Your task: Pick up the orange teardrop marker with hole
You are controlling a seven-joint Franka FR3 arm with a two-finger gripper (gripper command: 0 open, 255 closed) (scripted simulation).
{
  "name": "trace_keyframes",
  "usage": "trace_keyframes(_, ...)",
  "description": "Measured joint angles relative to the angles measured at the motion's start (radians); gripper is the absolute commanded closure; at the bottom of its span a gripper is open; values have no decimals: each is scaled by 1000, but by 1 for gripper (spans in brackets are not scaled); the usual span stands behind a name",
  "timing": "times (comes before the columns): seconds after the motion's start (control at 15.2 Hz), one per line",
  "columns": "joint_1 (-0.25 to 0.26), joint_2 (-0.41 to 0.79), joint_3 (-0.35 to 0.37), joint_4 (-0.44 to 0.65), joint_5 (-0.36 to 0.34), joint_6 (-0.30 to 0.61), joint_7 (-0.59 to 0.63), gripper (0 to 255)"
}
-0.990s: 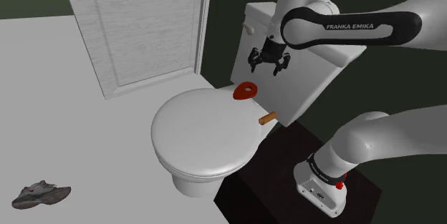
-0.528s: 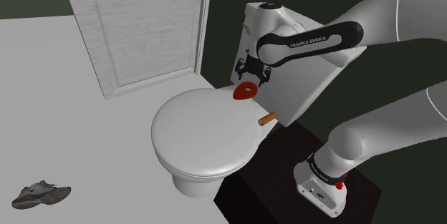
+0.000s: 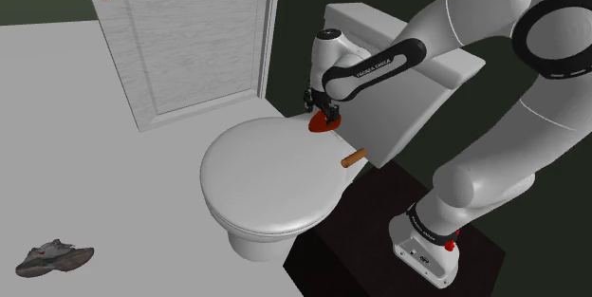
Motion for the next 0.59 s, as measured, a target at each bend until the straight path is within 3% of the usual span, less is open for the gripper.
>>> trace_keyframes(0.2, 5, 97, -28, 43, -77, 15, 155, 0)
trace_keyframes(0.59, 21, 177, -55, 45, -153, 69, 239, 0)
